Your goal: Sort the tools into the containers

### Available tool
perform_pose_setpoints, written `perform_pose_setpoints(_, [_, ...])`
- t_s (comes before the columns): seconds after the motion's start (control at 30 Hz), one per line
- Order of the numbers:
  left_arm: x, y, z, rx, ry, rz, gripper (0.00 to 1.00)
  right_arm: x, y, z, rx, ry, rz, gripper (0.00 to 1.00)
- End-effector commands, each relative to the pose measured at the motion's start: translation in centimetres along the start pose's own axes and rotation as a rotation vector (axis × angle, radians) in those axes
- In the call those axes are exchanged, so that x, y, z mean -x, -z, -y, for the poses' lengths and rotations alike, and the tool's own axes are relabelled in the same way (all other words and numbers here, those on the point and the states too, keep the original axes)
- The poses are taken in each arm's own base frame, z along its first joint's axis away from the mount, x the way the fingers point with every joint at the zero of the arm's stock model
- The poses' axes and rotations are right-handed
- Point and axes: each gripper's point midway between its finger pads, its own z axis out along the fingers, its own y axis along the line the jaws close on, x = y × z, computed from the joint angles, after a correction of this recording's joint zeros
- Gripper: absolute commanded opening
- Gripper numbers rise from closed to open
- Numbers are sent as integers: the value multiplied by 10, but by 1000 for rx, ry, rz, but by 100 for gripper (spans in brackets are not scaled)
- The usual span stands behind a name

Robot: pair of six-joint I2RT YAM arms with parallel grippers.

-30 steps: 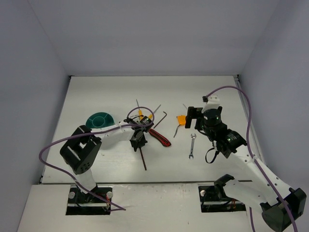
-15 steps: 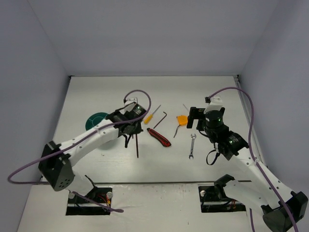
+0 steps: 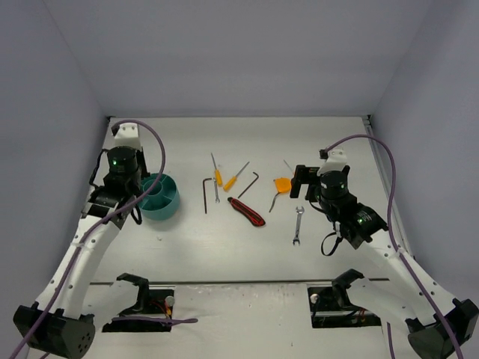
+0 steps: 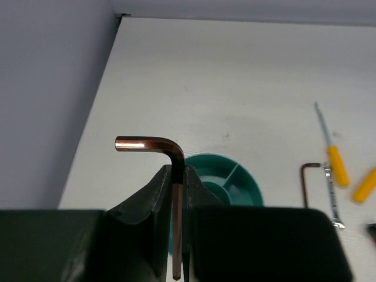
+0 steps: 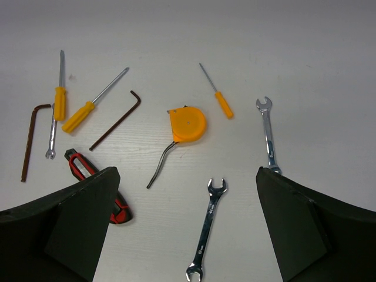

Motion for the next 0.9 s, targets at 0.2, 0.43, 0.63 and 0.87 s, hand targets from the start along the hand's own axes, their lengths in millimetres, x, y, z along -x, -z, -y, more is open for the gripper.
perform_pose_setpoints(0.2, [39, -52, -17, -97, -4, 280, 0, 18, 2, -14, 50, -21, 63, 100])
perform_pose_setpoints(0.43, [30, -70, -22, -137, 60, 283, 0, 14, -1, -15, 49, -15, 52, 100])
perform_pose_setpoints(0.63, [10, -68, -35, -53, 142, 269, 0, 12, -5, -13, 34, -11, 45, 100])
perform_pose_setpoints(0.87, [-9, -61, -39, -26, 180, 251, 0, 7, -8, -15, 38, -4, 27, 100])
